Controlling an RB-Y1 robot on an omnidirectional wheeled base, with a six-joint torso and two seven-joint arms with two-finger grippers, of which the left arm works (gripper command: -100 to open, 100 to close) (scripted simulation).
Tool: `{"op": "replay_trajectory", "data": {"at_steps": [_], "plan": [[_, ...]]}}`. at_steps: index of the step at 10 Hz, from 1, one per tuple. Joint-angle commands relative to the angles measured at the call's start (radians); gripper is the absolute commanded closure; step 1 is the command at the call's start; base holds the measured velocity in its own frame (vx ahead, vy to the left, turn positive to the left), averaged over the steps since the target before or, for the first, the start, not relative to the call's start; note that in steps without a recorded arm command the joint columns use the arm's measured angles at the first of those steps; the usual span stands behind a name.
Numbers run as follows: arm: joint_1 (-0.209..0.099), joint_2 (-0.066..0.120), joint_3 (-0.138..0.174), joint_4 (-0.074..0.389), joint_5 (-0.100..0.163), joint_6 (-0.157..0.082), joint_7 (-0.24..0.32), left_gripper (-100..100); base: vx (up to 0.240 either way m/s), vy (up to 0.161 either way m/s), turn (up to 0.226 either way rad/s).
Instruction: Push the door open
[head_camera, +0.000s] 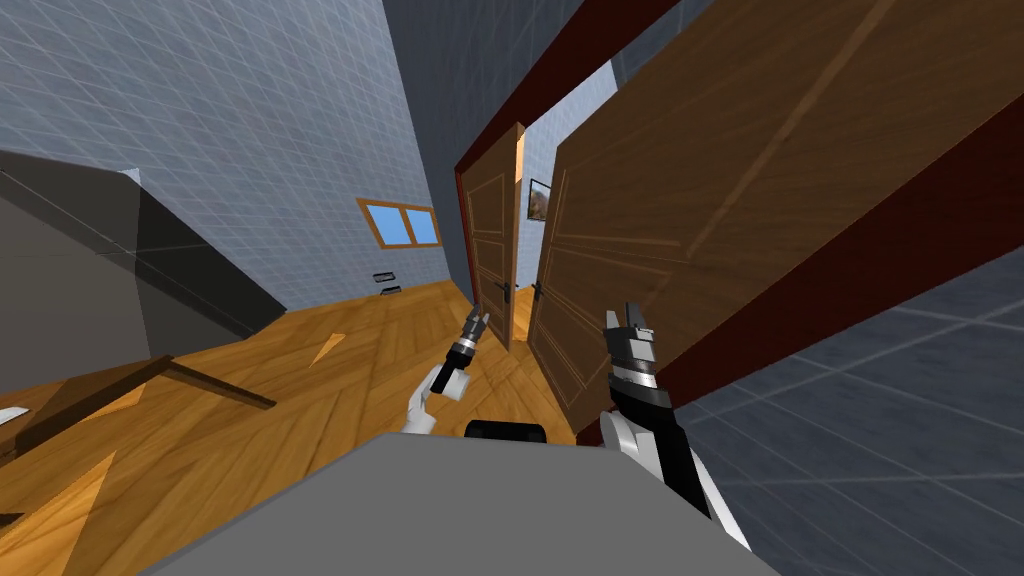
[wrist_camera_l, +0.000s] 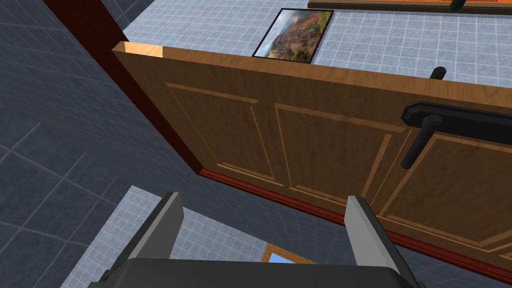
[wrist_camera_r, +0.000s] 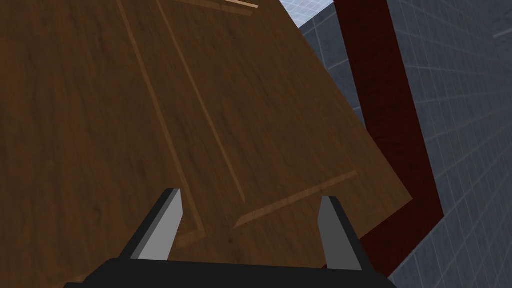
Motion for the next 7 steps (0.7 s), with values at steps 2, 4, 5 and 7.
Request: {"op": "replay_trajectory", "data": {"at_steps": [2,4,5,7], "plan": [[-0.051,0.004,-0.03,0.078,-0.007,-0.003,0.021,-100,0.106,0.103,-0.043],[-0.08,0.005,-0.046,0.124,-0.012,-0.006,0.032,-100,0.114,0.144,-0.043],[-0.095,0.006,-0.054,0.146,-0.014,-0.007,0.037,-100,0.112,0.086,-0.036],[-0.124,0.006,-0.07,0.192,-0.018,-0.011,0.048,-100,0.082,0.078,-0.03]]}}
